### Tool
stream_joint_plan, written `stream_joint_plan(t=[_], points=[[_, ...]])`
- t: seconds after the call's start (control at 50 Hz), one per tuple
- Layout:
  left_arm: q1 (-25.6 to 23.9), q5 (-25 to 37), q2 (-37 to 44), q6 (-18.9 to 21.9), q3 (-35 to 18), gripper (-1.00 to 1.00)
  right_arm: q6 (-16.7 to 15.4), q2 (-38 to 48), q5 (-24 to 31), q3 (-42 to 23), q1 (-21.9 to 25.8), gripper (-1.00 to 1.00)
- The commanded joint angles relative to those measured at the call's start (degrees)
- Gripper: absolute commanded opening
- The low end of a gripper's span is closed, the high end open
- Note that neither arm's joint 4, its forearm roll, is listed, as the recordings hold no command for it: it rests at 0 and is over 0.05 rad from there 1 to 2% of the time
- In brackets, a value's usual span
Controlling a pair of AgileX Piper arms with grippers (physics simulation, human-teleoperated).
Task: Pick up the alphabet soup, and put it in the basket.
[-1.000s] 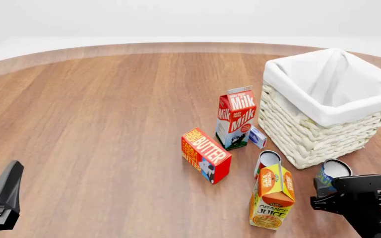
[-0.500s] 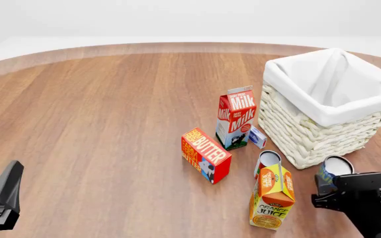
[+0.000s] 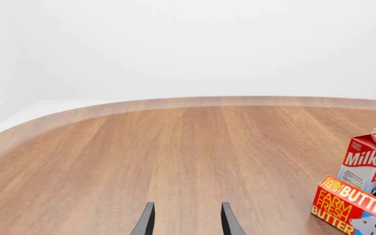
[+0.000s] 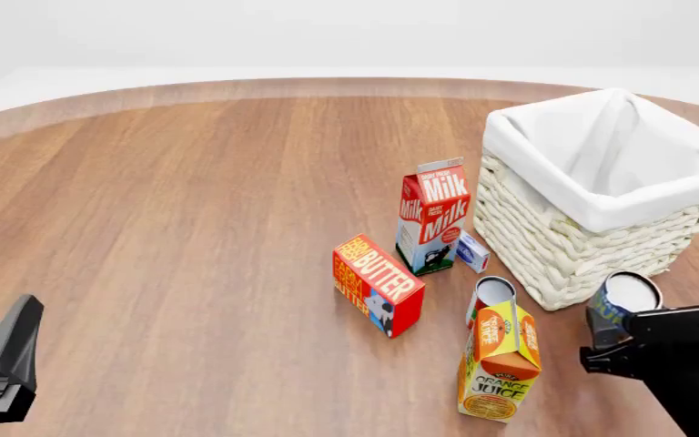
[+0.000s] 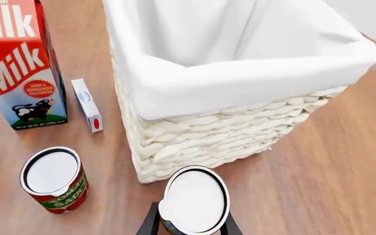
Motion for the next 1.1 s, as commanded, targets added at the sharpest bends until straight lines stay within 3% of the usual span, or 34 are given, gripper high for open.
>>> stream_joint_plan(t=[0.02, 0.1, 0.32, 0.56, 0.76, 1.1], points=[[0.00, 0.00, 0.00, 0.00, 0.00, 1.00, 1.22, -13.71, 12.03, 0.00, 0.24, -1.00], [0.00, 0.00, 0.00, 0.00, 0.00, 1.00, 1.14, -21.73, 19.52, 0.00, 0.50, -1.00], [0.00, 0.00, 0.00, 0.00, 0.00, 1.00, 0.33, -37.42, 33.70, 0.00, 1.45, -1.00], [0.00, 0.00, 0.00, 0.00, 0.00, 1.00, -0.53, -51.48, 45.54, 0.00, 2.40, -1.00], [0.00, 0.00, 0.00, 0.00, 0.00, 1.00, -0.93, -59.58, 51.90, 0.00, 2.96, -1.00], [0.00, 0.00, 0.00, 0.00, 0.00, 1.00, -2.37, -64.88, 53.86, -0.02, 3.56, -1.00]])
